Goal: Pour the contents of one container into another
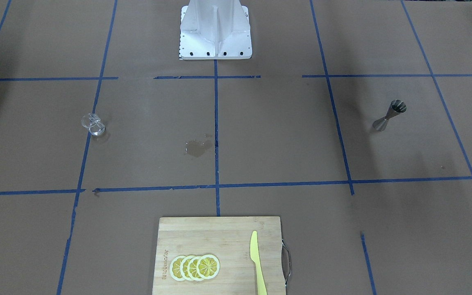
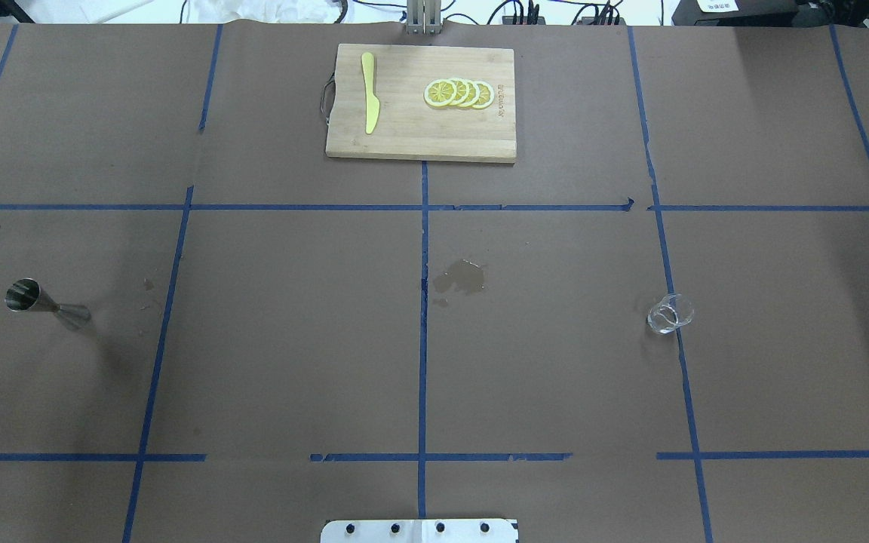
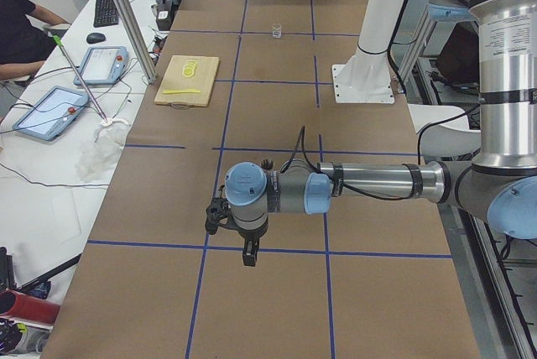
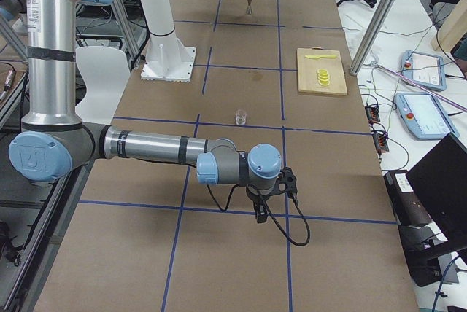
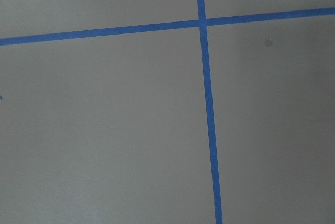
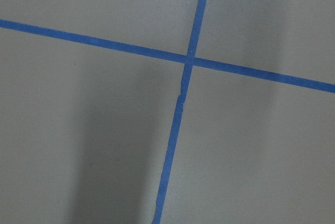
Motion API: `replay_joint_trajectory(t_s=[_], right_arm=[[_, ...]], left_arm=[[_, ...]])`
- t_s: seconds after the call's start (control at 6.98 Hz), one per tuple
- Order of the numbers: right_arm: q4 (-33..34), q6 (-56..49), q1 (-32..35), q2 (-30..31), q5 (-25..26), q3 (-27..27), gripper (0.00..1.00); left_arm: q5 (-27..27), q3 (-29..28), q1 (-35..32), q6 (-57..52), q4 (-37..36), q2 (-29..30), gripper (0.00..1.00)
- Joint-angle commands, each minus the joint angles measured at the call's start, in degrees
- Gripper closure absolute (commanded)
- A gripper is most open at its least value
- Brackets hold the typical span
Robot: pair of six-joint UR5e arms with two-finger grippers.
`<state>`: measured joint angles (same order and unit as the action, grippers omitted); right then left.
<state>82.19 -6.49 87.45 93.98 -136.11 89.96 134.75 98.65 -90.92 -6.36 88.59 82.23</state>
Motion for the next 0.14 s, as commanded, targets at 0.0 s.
replay_joint_trajectory(t_s=[0.0], right_arm=[[-0.01,-0.01,0.0,-0.03,0.05,0.13,0.0]], left_arm=[[-0.01,3.1,-0.22,-0.05,-0.26,-0.05,0.0]])
